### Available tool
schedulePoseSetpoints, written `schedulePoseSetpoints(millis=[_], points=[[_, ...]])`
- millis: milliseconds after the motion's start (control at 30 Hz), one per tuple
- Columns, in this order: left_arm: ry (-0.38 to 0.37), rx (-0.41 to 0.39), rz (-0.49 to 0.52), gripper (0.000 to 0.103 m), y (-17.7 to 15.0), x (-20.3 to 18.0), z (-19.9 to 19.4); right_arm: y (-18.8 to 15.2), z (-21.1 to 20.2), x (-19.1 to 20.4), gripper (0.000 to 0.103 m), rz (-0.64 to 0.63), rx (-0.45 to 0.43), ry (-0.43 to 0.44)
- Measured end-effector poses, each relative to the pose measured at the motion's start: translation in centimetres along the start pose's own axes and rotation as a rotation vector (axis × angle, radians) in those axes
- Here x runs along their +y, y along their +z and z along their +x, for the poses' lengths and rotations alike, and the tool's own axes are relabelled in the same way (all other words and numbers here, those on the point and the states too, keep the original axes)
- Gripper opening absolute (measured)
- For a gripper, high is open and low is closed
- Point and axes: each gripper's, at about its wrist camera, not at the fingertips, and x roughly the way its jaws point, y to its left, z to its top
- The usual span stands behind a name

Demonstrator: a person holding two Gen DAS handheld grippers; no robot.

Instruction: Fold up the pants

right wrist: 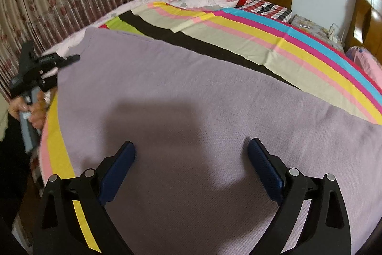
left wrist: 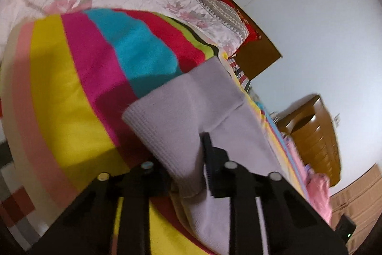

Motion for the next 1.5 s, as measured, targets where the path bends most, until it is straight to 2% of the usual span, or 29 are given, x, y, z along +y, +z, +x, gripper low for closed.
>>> schedulePoseSetpoints(millis=[100,167,233,300,333,367,433,467,533,567,600,667,700,733,767,800,867,933,967,1033,1067,1100,1167,1200,1267,1400,1500], points=[[0.027,-0.024,0.049,0.017,0.7,-2.2,-1.7,0.2,0.5,1.1,0.096,-0.064,0.024,-0.059],[0.030,-0.053,0.090,0.017,1.3,-4.6,-2.8,0.2,0.6,0.8,0.097,-0.060,0.037,-0.042],[0.040,-0.088,0.168,0.017,1.6,-8.4,-4.5,0.1,0.6,0.9,0.096,-0.065,0.034,-0.052],[0.046,-0.120,0.300,0.017,1.1,-13.7,-6.2,0.0,0.5,0.8,0.096,-0.062,0.030,-0.051],[0.037,-0.133,0.366,0.017,0.6,-16.5,-7.0,0.0,0.3,0.4,0.096,-0.045,0.028,-0.027],[0.020,-0.148,0.433,0.017,-0.3,-19.3,-7.8,-0.1,-0.3,-0.3,0.091,-0.014,0.009,0.015],[-0.034,-0.184,0.626,0.017,-4.1,-26.0,-9.9,-0.8,-3.0,-2.7,0.088,0.107,-0.095,0.107],[-0.072,-0.182,0.714,0.017,-6.7,-28.8,-10.6,-1.4,-5.1,-4.6,0.091,0.199,-0.170,0.138],[-0.140,-0.148,0.836,0.017,-11.3,-32.5,-10.7,-4.1,-10.6,-10.1,0.091,0.417,-0.337,0.166],[-0.176,-0.120,0.891,0.017,-13.9,-33.8,-10.4,-4.9,-12.1,-11.6,0.091,0.458,-0.369,0.156],[-0.225,-0.065,0.947,0.018,-17.4,-35.1,-9.5,-6.6,-14.6,-14.4,0.091,0.520,-0.413,0.102],[-0.284,0.075,1.043,0.028,-23.2,-36.2,-6.8,-9.1,-18.3,-17.8,0.091,0.584,-0.463,-0.007],[-0.278,0.154,1.112,0.044,-26.8,-36.4,-4.9,-10.9,-20.6,-19.6,0.091,0.622,-0.486,-0.066],[-0.260,0.198,1.160,0.049,-29.4,-36.2,-3.6,-12.3,-22.0,-20.7,0.091,0.650,-0.497,-0.100],[-0.261,0.226,1.198,0.049,-31.3,-36.0,-3.0,-13.6,-23.3,-21.6,0.091,0.676,-0.506,-0.128],[-0.278,0.227,1.219,0.051,-32.7,-35.6,-3.3,-15.0,-24.5,-22.3,0.091,0.697,-0.504,-0.149],[-0.309,0.178,1.177,0.069,-32.5,-34.8,-4.8,-16.7,-25.3,-22.7,0.091,0.707,-0.474,-0.150],[-0.353,0.090,1.050,0.095,-29.8,-32.7,-7.1,-17.9,-24.8,-22.0,0.091,0.698,-0.425,-0.113],[-0.353,0.051,0.971,0.099,-27.8,-31.1,-8.1,-18.1,-23.9,-21.1,0.091,0.678,-0.385,-0.082],[-0.265,0.022,0.917,0.101,-26.0,-29.1,-8.5,-18.0,-22.0,-19.7,0.091,0.649,-0.322,-0.029],[-0.192,0.013,0.907,0.101,-25.1,-27.6,-8.3,-18.0,-20.9,-18.8,0.090,0.639,-0.287,0.013],[-0.087,0.001,0.905,0.101,-24.2,-25.9,-7.9,-17.6,-19.2,-17.5,0.088,0.630,-0.240,0.086],[0.049,0.001,0.904,0.101,-22.8,-23.1,-7.5,-17.0,-17.0,-15.5,0.081,0.612,-0.165,0.172],[0.089,0.000,0.900,0.101,-22.4,-22.0,-7.4,-16.5,-15.6,-14.2,0.079,0.596,-0.110,0.210],[0.134,-0.004,0.888,0.101,-21.8,-20.5,-7.4,-15.7,-14.1,-12.4,0.077,0.565,-0.051,0.247],[0.170,0.001,0.872,0.101,-21.4,-18.9,-6.7,-14.1,-12.7,-10.5,0.077,0.527,0.009,0.221],[0.146,0.011,0.880,0.101,-21.6,-18.5,-6.5,-12.8,-12.1,-10.2,0.077,0.541,0.044,0.226]])
